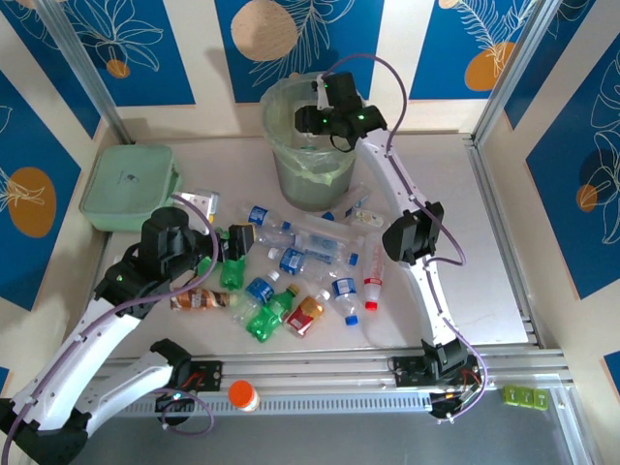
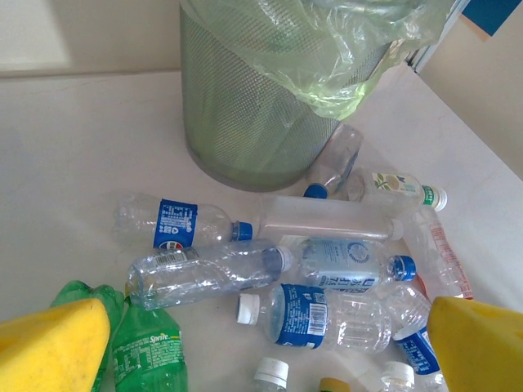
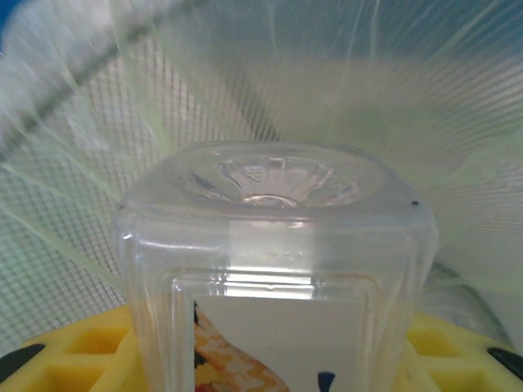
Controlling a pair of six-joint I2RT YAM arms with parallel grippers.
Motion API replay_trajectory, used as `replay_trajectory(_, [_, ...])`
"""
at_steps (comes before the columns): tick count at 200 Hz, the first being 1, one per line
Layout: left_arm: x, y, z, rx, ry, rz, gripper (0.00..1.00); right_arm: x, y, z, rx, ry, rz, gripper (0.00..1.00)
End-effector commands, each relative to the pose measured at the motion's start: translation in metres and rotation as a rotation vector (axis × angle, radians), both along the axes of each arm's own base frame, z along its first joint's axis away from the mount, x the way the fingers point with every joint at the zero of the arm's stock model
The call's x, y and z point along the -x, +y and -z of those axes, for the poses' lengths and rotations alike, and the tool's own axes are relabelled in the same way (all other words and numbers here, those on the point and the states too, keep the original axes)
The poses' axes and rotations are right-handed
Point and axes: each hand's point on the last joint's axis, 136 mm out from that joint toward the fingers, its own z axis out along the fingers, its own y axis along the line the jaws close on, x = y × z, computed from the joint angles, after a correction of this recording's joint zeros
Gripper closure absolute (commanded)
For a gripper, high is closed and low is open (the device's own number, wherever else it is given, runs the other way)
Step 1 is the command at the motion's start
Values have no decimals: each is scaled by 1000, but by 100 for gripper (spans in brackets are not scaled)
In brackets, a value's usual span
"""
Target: Put the plastic bottles in the bin
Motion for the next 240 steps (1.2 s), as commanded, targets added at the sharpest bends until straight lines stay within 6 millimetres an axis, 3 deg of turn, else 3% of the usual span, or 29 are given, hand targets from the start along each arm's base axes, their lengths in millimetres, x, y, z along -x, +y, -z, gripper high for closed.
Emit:
replay_trajectory(1, [-1,1,-3,-1,-24,5,1,-2,-4,25,29,47,-2,56])
replay_trajectory(32, [-1,0,-2,0,-20,9,1,-1,2,36,43,60,-35,55])
replay_trajectory(68, [0,4,-4,-7,-33,-2,1,5,7,39,61,66,-57,28])
replay_trajectory(85, [0,7,-6,-10,-44,-13,1,5,7,34,64,56,-51,22])
replay_trajectory(137, [1,9,-8,-15,-55,-20,1,8,4,5,52,1,-48,16])
replay_trajectory(184, [0,11,-8,-22,-57,-29,1,19,0,-45,21,-82,-46,15])
replay_trajectory(240, [1,15,-10,-22,-67,-47,1,48,-17,-136,-51,-223,-13,18])
